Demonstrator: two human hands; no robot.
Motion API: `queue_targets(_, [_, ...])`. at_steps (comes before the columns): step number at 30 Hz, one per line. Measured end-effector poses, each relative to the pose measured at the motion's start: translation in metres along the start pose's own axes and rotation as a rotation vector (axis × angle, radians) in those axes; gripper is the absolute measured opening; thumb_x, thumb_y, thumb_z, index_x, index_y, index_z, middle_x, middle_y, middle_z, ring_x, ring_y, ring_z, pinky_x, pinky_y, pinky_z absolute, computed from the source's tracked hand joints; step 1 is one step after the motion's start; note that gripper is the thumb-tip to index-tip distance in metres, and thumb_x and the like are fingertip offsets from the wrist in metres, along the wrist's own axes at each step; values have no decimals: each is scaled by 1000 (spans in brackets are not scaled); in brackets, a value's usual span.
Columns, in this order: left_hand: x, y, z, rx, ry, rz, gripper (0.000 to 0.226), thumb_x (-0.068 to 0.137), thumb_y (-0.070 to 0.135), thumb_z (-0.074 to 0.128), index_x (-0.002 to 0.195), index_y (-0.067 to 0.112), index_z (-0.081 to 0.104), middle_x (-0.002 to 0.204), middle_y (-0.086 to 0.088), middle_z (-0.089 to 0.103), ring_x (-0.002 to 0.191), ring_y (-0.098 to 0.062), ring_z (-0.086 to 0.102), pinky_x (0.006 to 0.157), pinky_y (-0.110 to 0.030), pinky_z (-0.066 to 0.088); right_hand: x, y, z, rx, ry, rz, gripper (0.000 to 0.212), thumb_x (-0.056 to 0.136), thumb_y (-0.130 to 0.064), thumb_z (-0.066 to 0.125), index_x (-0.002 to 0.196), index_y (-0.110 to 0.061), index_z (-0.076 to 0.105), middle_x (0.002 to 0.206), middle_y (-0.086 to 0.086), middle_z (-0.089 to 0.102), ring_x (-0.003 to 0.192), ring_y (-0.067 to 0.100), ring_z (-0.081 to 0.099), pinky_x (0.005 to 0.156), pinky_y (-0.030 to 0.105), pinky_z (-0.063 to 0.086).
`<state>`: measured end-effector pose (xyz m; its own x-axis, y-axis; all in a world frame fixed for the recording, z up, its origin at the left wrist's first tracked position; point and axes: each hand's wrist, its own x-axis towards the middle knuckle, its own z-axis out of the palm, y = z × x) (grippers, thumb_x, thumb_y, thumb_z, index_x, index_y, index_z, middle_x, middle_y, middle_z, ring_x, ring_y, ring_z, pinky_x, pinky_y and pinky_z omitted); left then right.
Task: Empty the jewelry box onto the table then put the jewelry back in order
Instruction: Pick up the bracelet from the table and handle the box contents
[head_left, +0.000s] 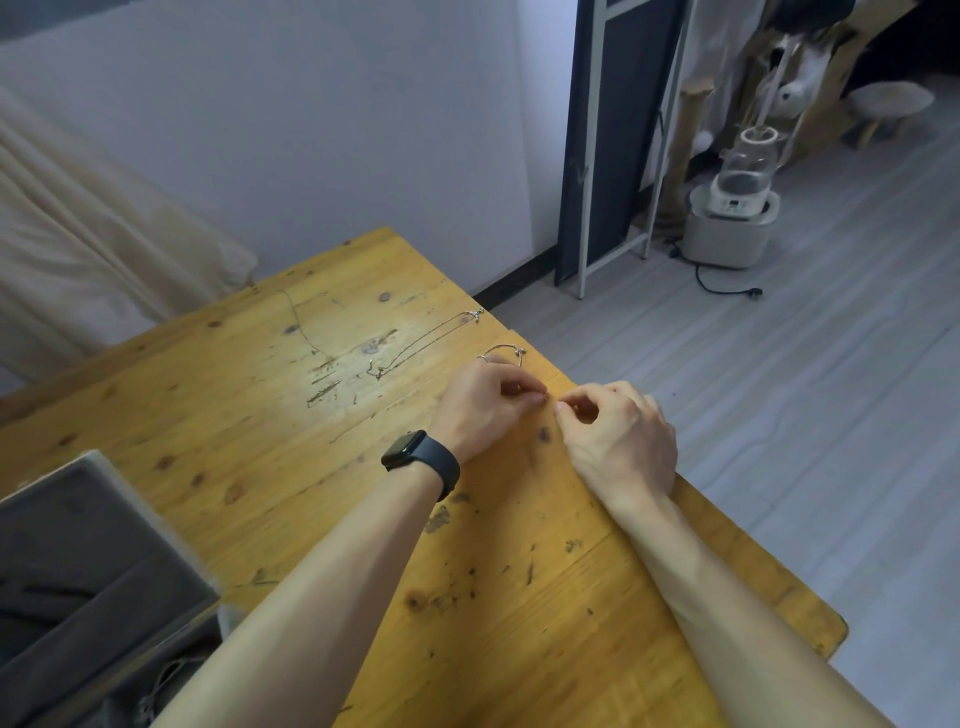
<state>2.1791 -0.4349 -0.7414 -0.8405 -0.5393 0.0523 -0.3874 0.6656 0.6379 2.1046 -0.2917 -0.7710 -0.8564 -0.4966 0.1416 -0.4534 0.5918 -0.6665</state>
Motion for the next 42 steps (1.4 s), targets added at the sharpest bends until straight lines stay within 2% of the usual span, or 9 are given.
queue_targets(8, [0, 0, 1, 5, 4, -4, 11, 89, 21, 74, 98, 22, 80, 101, 4, 66, 89, -7, 58, 85, -26, 51, 3, 2, 0, 20, -27, 6, 24, 91, -54, 61, 102, -37, 76, 109, -13, 66, 101, 18, 53, 82, 33, 43])
queue_targets(14, [-6, 1, -3, -7, -14, -18, 16, 91, 19, 72, 105, 20, 79, 107, 4, 67, 91, -7, 60, 87, -18, 49, 0, 2, 0, 53, -8, 9, 23, 90, -52, 65, 102, -38, 78, 103, -14, 65, 97, 16, 52, 82, 32, 43])
queue_targets(19, [-24, 0, -5, 13, 18, -50, 23, 91, 20, 71, 114, 21, 75, 111, 4, 68, 95, -10, 61, 89, -27, 53, -4, 5, -1, 36, 6, -29, 26, 90, -50, 66, 108, -33, 77, 103, -10, 65, 93, 15, 49, 79, 30, 40])
queue_targets(26, [-74, 6, -16, 140, 21, -96, 30, 90, 26, 69, 120, 29, 70, 118, 6, 65, 109, -14, 55, 92, -35, 50, -24, -2, -8, -32, 8, -145, 24, 88, -39, 72, 110, -32, 75, 110, -6, 64, 105, 23, 55, 84, 35, 32])
queue_targets(29, [-112, 10, -26, 238, 122, -121, 31, 92, 33, 63, 122, 35, 66, 126, 8, 62, 117, -15, 53, 92, -32, 48, -56, -13, -14, -26, -63, -267, 30, 84, -25, 75, 113, -33, 73, 116, -6, 65, 110, 24, 55, 89, 41, 38])
queue_targets(32, [-167, 7, -41, 263, 251, -105, 27, 93, 36, 61, 120, 35, 66, 123, 10, 62, 119, -14, 52, 95, -36, 45, -92, -28, -20, 87, -176, -380, 34, 85, -20, 73, 116, -33, 72, 119, -10, 65, 111, 19, 53, 95, 37, 45])
queue_targets(35, [-233, -4, -59, 253, 364, -147, 24, 94, 32, 62, 117, 33, 68, 121, 10, 61, 117, -13, 52, 97, -35, 46, -132, -47, -25, 195, -268, -459, 30, 88, -20, 72, 115, -33, 73, 115, -20, 61, 108, 10, 51, 93, 18, 41])
queue_targets(38, [-299, -17, -84, 251, 505, -184, 21, 91, 26, 67, 111, 27, 71, 117, 7, 63, 110, -13, 56, 94, -38, 51, -173, -69, -24, 275, -354, -491, 26, 90, -23, 71, 114, -32, 74, 114, -20, 63, 109, 4, 53, 92, 5, 34])
queue_targets(42, [-377, -39, -114, 222, 631, -302, 20, 89, 21, 70, 109, 26, 72, 114, 9, 61, 109, -8, 54, 93, -32, 51, -218, -94, -14, 369, -476, -507, 29, 91, -23, 69, 118, -34, 70, 112, -20, 64, 107, 0, 57, 92, 24, 50])
